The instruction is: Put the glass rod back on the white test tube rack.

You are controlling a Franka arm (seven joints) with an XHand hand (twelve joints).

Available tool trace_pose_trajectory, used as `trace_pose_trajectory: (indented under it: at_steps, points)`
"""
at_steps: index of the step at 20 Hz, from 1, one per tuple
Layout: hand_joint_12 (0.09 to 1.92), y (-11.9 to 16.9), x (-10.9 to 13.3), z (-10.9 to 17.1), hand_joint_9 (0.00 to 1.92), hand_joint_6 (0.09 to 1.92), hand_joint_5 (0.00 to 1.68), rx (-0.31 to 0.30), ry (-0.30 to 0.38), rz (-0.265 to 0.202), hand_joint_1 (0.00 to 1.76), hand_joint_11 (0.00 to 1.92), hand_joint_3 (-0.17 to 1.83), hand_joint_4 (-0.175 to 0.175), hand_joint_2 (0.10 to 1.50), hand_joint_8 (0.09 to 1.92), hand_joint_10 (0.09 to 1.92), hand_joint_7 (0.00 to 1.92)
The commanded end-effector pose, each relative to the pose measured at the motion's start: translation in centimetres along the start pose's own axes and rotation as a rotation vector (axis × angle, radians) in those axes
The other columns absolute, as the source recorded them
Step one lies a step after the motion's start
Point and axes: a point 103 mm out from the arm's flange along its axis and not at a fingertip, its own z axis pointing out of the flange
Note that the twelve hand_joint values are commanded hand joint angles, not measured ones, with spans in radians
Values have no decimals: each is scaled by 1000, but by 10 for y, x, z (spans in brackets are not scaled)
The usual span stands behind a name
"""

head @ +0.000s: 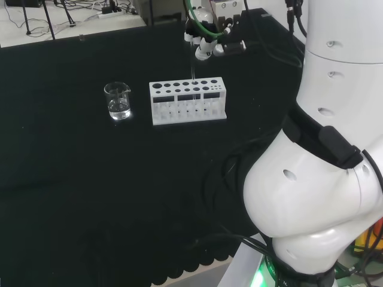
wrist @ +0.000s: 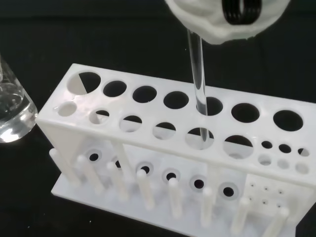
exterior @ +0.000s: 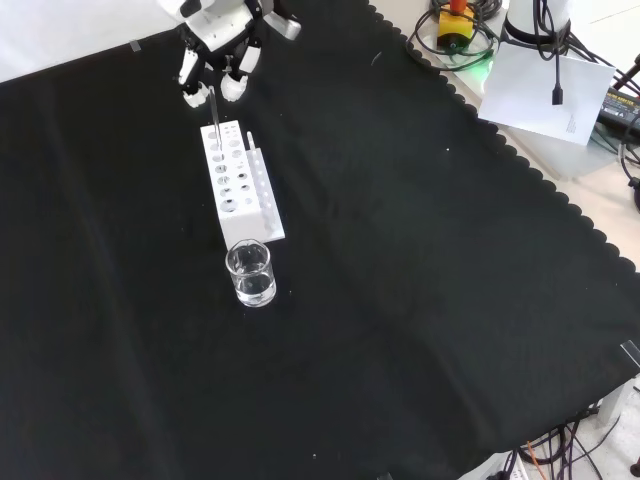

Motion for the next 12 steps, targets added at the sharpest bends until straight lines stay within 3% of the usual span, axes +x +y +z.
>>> trace_pose_trajectory:
  at_steps: [1, 12]
  points:
    - [789, -9, -2, -10, 1778, 740, 367, -15, -20, 8, 1491, 1910, -175, -175, 840, 828, 792, 753]
    - [798, -36, -11, -44, 1778, 679, 376, -72, -33, 49, 1488, 1918, -175, -175, 837, 819, 782, 740]
